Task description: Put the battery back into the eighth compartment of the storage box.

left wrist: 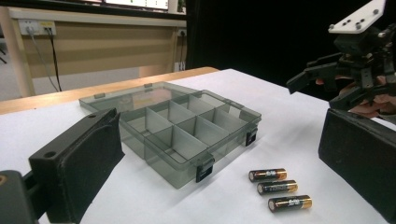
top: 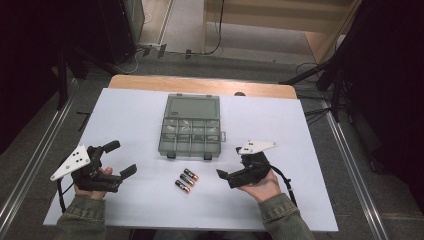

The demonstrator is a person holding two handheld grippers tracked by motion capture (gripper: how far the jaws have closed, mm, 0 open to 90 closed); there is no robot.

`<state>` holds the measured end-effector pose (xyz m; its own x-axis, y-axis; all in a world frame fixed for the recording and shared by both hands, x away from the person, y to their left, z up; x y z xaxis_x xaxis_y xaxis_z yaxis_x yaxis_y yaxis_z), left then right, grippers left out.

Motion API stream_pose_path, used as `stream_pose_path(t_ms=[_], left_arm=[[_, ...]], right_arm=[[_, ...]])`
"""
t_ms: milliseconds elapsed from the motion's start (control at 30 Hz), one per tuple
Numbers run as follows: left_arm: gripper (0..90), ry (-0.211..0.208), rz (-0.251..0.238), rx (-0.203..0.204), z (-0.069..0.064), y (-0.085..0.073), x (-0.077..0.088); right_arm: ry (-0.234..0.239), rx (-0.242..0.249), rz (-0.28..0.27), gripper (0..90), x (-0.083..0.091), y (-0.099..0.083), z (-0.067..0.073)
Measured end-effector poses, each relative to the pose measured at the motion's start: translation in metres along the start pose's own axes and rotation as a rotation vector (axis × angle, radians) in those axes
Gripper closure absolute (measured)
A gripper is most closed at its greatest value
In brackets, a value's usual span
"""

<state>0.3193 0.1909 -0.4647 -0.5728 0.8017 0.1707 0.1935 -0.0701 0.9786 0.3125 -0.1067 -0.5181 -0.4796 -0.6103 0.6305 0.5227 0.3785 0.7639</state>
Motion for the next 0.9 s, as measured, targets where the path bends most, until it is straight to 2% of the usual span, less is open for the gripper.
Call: stream_pose_path(t_ms=[433, 700, 833, 900], left_arm=[[0.0, -0.012, -0.009, 0.005, 0.000, 0.001, 0.000], [0.0, -0.015, -0.013, 0.012, 0.000, 0.001, 0.000], [0.0, -0.019, -0.013, 0.014, -0.001, 0.001, -0.001], [0.0, -0.018, -0.012, 0.016, 0.000, 0.001, -0.001]], right_arm=[[0.051, 0.046, 0.110, 0.0, -0.031, 0.012, 0.019], [0.063, 0.039, 0.218, 0.0, -0.053, 0.014, 0.023], [0.068, 0.084, 0.309, 0.0, -0.061, 0.013, 0.030], [0.072, 0.104, 0.337, 0.0, -0.064, 0.013, 0.034]])
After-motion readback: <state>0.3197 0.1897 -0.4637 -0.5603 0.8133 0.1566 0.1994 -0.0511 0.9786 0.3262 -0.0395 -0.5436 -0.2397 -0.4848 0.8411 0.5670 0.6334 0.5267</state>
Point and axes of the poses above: each handheld gripper's, and its own axes: x roughly backward along the jaws, y roughly out of its top, z roughly to its left, the point moved 10 cm from there along -x, roughly forward along the jaws
